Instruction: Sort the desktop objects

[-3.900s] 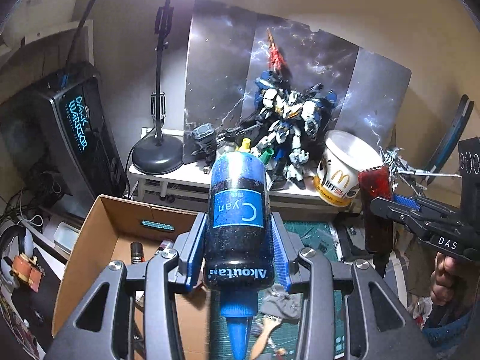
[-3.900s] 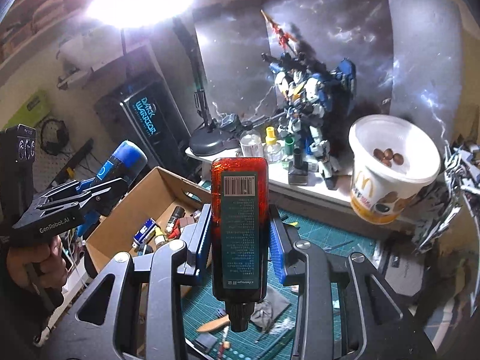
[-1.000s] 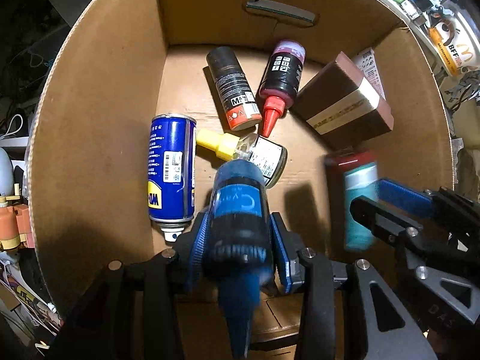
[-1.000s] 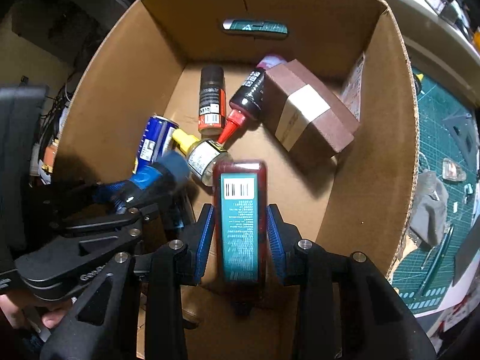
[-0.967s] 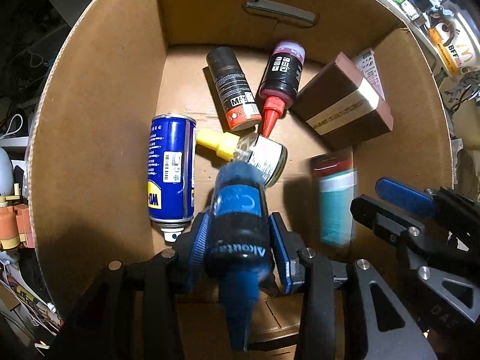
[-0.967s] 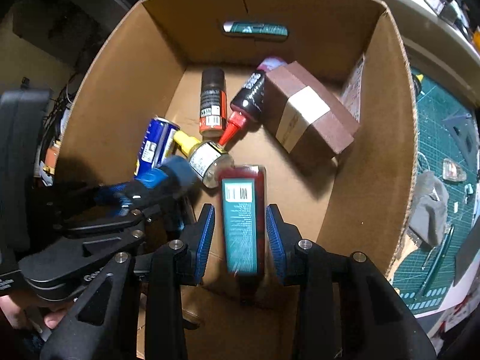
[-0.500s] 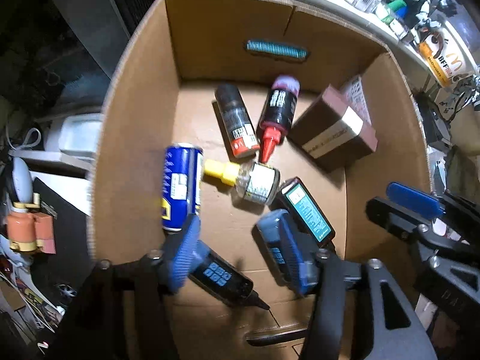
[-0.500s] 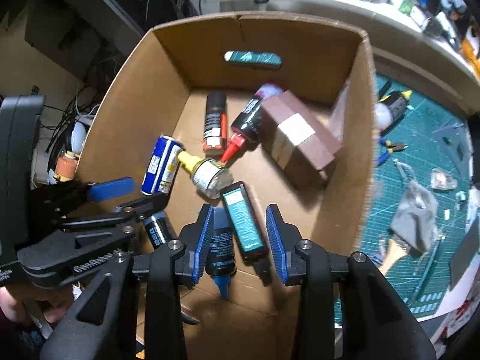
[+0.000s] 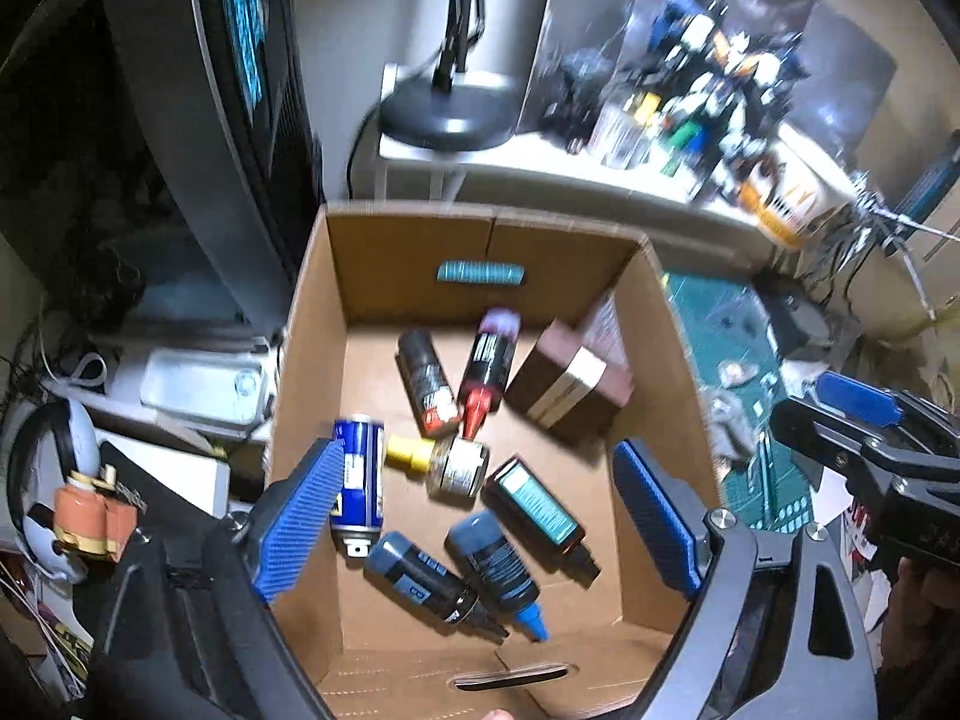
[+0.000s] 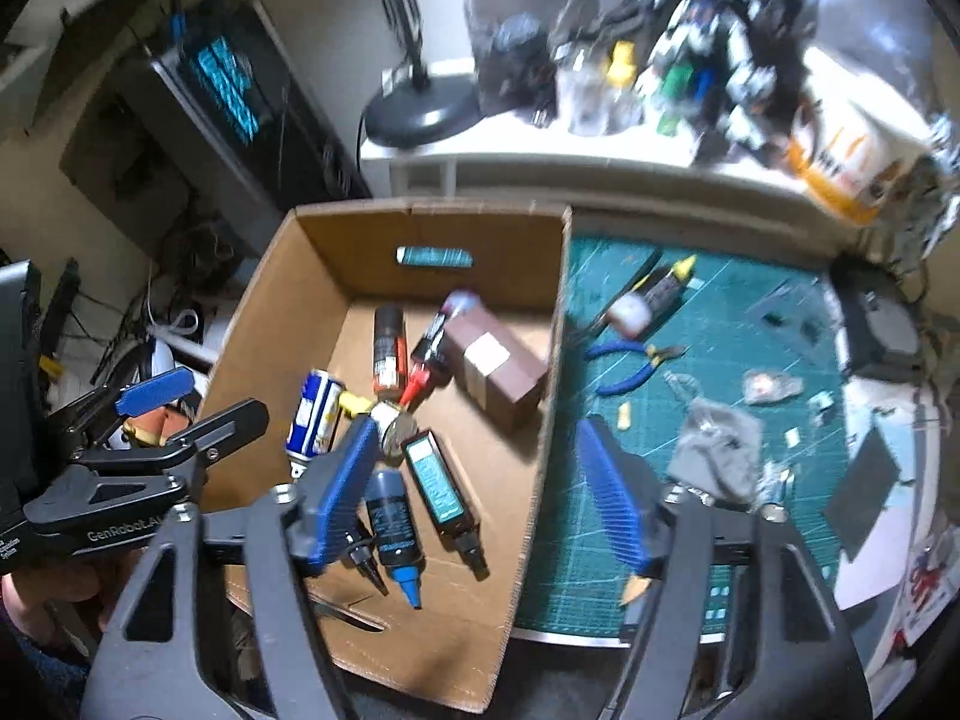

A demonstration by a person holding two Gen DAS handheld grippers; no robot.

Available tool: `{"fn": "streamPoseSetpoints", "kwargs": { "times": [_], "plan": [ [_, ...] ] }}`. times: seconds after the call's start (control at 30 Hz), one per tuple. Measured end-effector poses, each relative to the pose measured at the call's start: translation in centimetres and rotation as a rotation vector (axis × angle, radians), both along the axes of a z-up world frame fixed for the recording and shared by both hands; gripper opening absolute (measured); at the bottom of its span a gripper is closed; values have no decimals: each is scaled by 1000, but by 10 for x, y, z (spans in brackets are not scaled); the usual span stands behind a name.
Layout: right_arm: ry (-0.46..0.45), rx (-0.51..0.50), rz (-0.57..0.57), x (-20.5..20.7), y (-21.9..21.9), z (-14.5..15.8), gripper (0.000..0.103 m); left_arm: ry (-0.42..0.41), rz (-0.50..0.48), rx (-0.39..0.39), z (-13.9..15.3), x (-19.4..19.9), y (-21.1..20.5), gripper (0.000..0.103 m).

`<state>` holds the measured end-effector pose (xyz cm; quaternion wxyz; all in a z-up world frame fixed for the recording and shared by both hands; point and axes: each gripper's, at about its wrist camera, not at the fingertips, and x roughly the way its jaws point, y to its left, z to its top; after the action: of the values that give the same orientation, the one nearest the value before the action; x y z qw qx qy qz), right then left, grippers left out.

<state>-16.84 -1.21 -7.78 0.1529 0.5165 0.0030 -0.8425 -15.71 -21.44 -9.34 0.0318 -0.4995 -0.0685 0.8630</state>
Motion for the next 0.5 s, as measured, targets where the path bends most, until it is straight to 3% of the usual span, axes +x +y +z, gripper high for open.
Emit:
{"fn": "streamPoseSetpoints", "kwargs": {
  "times": [0.23, 0.33, 0.5],
  "plan": [
    [89, -15, -1, 21, 30, 45, 77, 94, 38, -36, 49, 23, 19, 92],
    [130, -12, -3, 34, 50, 62, 93, 117, 70, -51, 66, 36, 32, 92],
    [162, -40, -17, 57, 99, 84, 99, 153, 143, -80, 89, 65, 65, 92]
  ]
}}
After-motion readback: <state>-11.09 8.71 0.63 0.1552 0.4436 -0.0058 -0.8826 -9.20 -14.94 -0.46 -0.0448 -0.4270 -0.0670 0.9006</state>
